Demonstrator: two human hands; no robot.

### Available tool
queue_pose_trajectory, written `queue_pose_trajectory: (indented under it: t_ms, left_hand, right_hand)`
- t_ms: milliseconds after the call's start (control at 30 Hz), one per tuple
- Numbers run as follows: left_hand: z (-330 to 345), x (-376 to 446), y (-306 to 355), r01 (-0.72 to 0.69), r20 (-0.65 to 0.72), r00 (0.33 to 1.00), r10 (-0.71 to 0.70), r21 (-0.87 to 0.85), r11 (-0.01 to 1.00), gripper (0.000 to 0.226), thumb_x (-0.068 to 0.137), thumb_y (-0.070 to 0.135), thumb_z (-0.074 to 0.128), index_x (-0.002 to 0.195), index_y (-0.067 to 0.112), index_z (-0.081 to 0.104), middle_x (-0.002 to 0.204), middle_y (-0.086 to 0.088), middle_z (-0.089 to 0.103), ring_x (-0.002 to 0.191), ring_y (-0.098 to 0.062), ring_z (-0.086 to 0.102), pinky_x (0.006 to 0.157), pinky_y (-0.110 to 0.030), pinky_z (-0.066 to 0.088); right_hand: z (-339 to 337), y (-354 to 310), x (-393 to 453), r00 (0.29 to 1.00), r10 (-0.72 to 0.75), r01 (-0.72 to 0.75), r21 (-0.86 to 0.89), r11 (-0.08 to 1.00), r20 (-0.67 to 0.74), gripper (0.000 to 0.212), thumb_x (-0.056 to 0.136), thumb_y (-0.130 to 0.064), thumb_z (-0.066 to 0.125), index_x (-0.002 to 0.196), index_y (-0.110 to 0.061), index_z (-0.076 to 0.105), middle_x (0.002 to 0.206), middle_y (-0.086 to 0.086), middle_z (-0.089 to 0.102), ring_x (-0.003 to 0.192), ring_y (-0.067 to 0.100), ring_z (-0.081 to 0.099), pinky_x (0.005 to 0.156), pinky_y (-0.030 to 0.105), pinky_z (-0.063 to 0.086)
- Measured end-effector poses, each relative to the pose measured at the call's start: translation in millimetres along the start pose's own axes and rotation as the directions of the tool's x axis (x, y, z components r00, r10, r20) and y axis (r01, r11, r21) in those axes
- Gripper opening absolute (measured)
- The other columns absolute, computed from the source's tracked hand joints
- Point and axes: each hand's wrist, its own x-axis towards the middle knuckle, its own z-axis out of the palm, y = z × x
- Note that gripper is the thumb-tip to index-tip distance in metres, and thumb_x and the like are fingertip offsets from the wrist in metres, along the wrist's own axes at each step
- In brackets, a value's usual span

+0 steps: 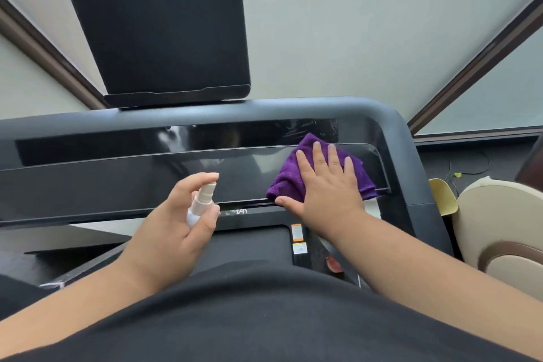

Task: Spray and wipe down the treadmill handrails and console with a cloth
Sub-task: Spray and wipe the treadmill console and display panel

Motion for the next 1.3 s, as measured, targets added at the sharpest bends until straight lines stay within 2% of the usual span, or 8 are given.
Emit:
queue_pose_trajectory:
  t_ms: [233,333,533,600,667,767,867,1300]
  left_hand:
    - [-11.9,-16.0,-16.0,0.038,-0.03,0.999,-0.037,0.028,0.999,0.043,0.085,0.053,0.042,0.125,0.061,0.03,0.078,0.005,0.063,0.068,-0.025,0.06,0.068,-0.045,0.051]
    - [-12.6,-20.9,-20.8,0.038,-0.031,0.999,-0.038,-0.016,0.999,0.043,0.086,0.05,0.044,0.126,0.06,0.031,0.094,0.02,0.062,0.069,-0.019,0.061,0.07,-0.041,0.051]
    - [-26.1,-28.4,-34.7,0.064,-0.082,0.994,-0.068,-0.053,0.997,0.043,0.087,0.048,0.044,0.126,0.06,0.031,0.083,0.012,0.063,0.068,-0.022,0.061,0.069,-0.039,0.051]
    - [-31.2,-34.9,-42.0,0.058,-0.091,0.994,-0.062,-0.042,0.997,0.043,0.088,0.046,0.043,0.126,0.061,0.03,0.086,0.023,0.06,0.063,-0.013,0.056,0.067,-0.025,0.046]
    - [-37.5,-41.6,-49.6,0.075,-0.095,0.992,-0.079,-0.041,0.996,0.044,0.088,0.047,0.043,0.126,0.061,0.029,0.087,0.027,0.057,0.062,-0.012,0.054,0.066,-0.023,0.044]
    - [-48.6,-49.8,-60.8,0.137,-0.116,0.983,-0.141,-0.038,0.99,0.041,0.085,0.052,0.04,0.122,0.065,0.028,0.076,0.003,0.063,0.063,-0.025,0.057,0.068,-0.041,0.05]
    - [-60.9,-53.8,-70.6,0.148,-0.149,0.977,-0.153,-0.042,0.988,0.038,0.085,0.053,0.041,0.118,0.065,0.029,0.073,-0.017,0.062,0.066,-0.031,0.057,0.069,-0.044,0.049]
    - [-147.4,-84.8,-144.2,0.178,-0.159,0.97,-0.185,-0.059,0.982,0.038,0.086,0.051,0.042,0.121,0.06,0.031,0.076,0.005,0.064,0.067,-0.017,0.061,0.071,-0.037,0.05]
  right_hand:
    - [-3.7,-79.9,20.7,0.956,-0.293,0.293,-0.019,0.956,-0.005,0.105,0.084,-0.086,0.02,0.159,-0.016,-0.004,0.167,0.012,-0.006,0.153,0.035,-0.007,0.121,0.056,0.001]
    - [-6.2,-99.3,29.8,0.929,-0.37,0.369,-0.04,0.929,-0.017,0.101,0.087,-0.083,0.021,0.159,-0.016,-0.004,0.167,0.01,-0.004,0.153,0.033,-0.005,0.122,0.054,0.001]
    - [-1.6,-79.9,22.6,0.972,-0.225,0.226,0.021,0.974,-0.069,0.104,0.08,-0.09,0.019,0.16,-0.026,0.003,0.168,0.005,-0.003,0.153,0.032,-0.007,0.122,0.053,0.001]
    - [-3.5,-86.4,21.7,0.975,-0.217,0.218,0.0,0.976,-0.046,0.103,0.081,-0.09,0.019,0.16,-0.027,0.003,0.168,0.008,-0.005,0.153,0.035,-0.007,0.122,0.054,0.0]
    - [-6.4,-98.9,24.0,0.972,-0.235,0.235,-0.024,0.972,-0.025,0.104,0.081,-0.09,0.018,0.16,-0.024,-0.001,0.167,0.009,-0.007,0.153,0.036,-0.008,0.122,0.055,0.0]
    - [-10.3,-124.0,29.0,0.959,-0.284,0.283,-0.034,0.959,-0.027,0.105,0.082,-0.088,0.019,0.16,-0.021,-0.002,0.167,0.01,-0.008,0.153,0.035,-0.009,0.122,0.055,0.0]
    - [-11.5,-155.5,34.4,0.944,-0.329,0.328,-0.035,0.944,-0.008,0.104,0.084,-0.087,0.021,0.159,-0.02,-0.005,0.167,0.01,-0.01,0.153,0.035,-0.011,0.122,0.056,0.0]
    - [-19.1,-291.0,57.0,0.913,-0.408,0.408,-0.034,0.912,0.003,0.102,0.085,-0.085,0.02,0.159,-0.019,-0.006,0.167,0.01,-0.011,0.153,0.035,-0.011,0.122,0.055,0.0]
